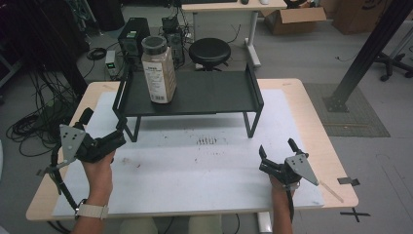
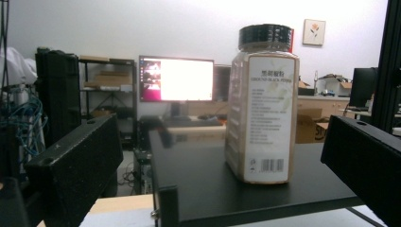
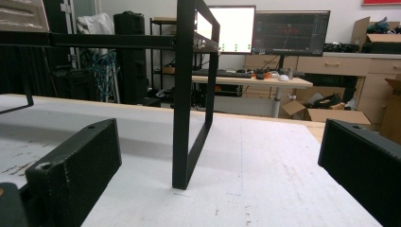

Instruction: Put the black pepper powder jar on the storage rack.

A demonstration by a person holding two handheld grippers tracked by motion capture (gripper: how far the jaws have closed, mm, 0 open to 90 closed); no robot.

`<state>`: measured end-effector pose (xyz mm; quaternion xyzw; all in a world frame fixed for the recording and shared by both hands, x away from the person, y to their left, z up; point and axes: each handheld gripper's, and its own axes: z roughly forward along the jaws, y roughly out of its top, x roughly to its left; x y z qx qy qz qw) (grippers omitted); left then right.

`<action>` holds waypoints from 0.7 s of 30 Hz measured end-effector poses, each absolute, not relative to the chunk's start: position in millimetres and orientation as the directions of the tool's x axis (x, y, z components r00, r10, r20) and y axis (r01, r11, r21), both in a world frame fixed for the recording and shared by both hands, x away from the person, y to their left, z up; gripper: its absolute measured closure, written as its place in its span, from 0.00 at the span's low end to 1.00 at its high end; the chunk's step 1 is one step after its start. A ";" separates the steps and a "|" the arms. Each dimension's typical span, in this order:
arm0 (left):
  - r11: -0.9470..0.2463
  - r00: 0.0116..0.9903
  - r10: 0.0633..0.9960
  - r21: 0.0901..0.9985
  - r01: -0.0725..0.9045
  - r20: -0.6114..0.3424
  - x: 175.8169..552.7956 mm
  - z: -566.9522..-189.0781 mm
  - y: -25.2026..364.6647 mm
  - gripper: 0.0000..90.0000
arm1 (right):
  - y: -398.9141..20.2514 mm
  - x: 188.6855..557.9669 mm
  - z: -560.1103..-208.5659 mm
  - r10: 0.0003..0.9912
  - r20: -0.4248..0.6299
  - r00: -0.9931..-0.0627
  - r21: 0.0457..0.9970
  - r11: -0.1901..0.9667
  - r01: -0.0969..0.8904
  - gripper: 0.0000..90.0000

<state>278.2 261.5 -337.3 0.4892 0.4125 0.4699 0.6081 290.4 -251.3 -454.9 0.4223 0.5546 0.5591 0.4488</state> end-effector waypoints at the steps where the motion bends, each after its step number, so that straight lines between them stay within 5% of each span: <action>1: 0.081 0.213 0.976 0.983 -0.168 -0.044 276.5 -338.8 264.0 0.00 | -251.3 290.4 -454.9 0.970 -0.025 -0.241 0.999 0.018 -0.033 0.00; 21: 0.098 0.147 0.986 0.989 -0.114 -0.080 258.6 -383.3 308.3 0.00 | -250.4 290.3 -454.9 0.971 -0.033 -0.237 0.999 0.026 -0.032 0.00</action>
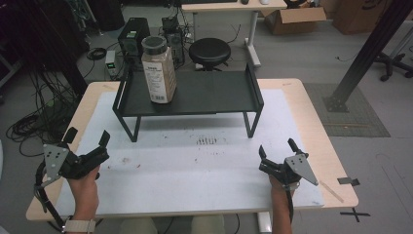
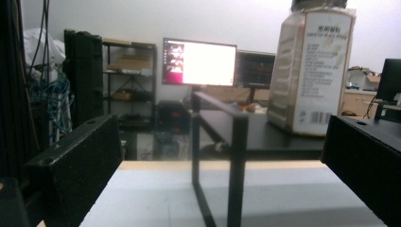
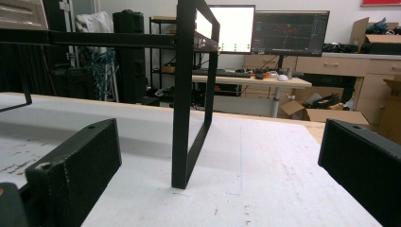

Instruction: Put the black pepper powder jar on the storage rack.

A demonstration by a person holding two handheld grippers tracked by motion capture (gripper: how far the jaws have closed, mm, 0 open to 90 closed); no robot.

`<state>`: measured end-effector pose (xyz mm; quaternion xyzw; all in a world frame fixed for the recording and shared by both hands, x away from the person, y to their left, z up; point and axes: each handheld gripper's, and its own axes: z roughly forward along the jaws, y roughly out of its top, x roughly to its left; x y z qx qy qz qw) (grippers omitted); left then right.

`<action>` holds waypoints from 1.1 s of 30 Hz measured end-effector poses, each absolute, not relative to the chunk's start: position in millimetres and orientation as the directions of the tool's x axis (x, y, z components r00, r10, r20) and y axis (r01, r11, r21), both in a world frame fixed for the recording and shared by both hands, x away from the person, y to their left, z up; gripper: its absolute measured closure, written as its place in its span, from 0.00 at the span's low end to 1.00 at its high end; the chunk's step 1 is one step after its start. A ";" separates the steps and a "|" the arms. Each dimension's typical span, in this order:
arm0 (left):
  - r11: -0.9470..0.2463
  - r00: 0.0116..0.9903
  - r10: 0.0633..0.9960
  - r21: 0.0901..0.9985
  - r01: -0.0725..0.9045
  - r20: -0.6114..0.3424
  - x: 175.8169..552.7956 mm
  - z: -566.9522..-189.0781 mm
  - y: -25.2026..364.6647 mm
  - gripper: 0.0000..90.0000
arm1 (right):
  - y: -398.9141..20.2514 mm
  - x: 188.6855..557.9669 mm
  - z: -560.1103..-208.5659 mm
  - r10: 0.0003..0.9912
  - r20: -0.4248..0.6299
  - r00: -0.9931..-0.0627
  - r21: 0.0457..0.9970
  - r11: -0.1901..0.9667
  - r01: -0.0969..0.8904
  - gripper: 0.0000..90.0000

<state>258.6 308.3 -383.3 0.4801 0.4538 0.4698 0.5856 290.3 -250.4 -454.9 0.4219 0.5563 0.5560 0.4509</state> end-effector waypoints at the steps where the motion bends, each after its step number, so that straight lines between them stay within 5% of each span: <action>1: 0.097 0.145 0.986 0.989 -0.111 -0.080 258.3 -385.3 309.6 0.00 | -250.4 290.3 -454.9 0.971 -0.033 -0.237 0.999 0.026 -0.032 0.00; 33: 0.037 0.104 0.994 0.999 0.003 -0.037 266.2 -453.3 320.4 0.00 | -249.2 290.8 -454.6 0.970 -0.046 -0.239 0.999 0.040 -0.030 0.00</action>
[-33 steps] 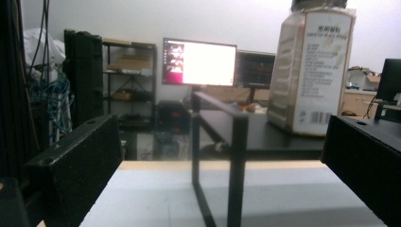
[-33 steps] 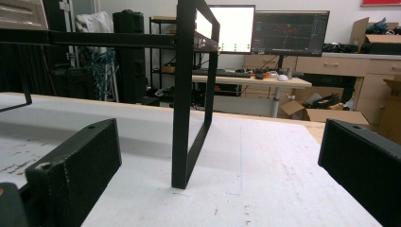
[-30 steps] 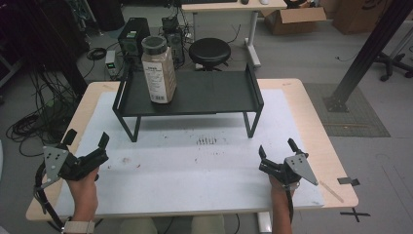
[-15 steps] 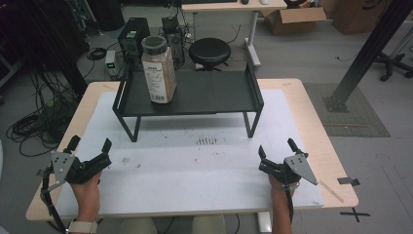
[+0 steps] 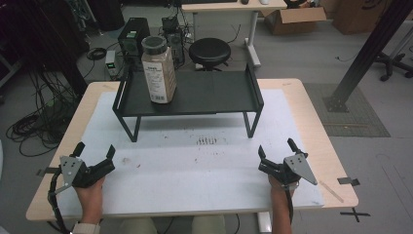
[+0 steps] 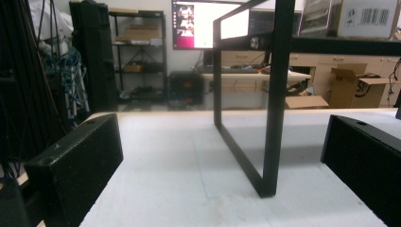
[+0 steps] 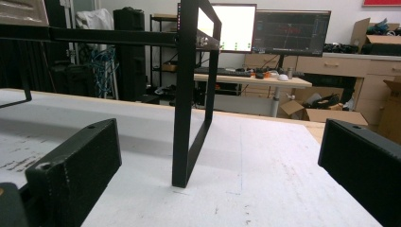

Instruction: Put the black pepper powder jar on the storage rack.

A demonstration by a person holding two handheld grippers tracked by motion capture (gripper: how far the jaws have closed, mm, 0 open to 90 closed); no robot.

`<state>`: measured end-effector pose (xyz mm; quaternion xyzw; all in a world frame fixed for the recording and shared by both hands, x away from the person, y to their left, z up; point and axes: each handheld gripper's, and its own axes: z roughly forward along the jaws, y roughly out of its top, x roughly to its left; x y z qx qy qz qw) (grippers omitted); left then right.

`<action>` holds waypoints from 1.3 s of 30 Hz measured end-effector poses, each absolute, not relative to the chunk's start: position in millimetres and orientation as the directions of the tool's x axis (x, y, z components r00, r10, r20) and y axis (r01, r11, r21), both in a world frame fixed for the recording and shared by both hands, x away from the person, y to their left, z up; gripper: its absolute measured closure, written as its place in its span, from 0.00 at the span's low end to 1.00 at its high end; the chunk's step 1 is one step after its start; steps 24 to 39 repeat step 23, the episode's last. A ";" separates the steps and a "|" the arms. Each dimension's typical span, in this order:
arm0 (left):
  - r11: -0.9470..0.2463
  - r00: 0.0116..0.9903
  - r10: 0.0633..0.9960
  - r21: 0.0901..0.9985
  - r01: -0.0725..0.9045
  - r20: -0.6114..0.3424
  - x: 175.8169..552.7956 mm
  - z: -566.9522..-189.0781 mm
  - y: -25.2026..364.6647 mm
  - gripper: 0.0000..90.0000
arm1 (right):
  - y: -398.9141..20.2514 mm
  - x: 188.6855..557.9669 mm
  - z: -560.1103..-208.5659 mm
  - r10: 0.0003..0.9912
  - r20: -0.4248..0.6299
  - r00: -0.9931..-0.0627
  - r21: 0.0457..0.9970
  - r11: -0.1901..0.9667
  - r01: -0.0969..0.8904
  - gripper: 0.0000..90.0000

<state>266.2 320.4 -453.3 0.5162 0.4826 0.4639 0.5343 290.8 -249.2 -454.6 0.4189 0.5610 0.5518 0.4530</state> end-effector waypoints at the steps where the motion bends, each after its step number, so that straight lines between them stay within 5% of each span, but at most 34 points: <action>1: 0.034 0.104 0.994 0.999 0.001 -0.034 265.8 -453.6 320.4 0.00 | -249.1 290.8 -454.6 0.970 -0.046 -0.239 0.999 0.040 -0.030 0.00; 39: 0.007 0.116 0.993 1.000 0.013 -0.008 266.9 -453.9 317.8 0.00 | -248.4 290.5 -454.8 0.970 -0.053 -0.239 0.998 0.047 -0.031 0.00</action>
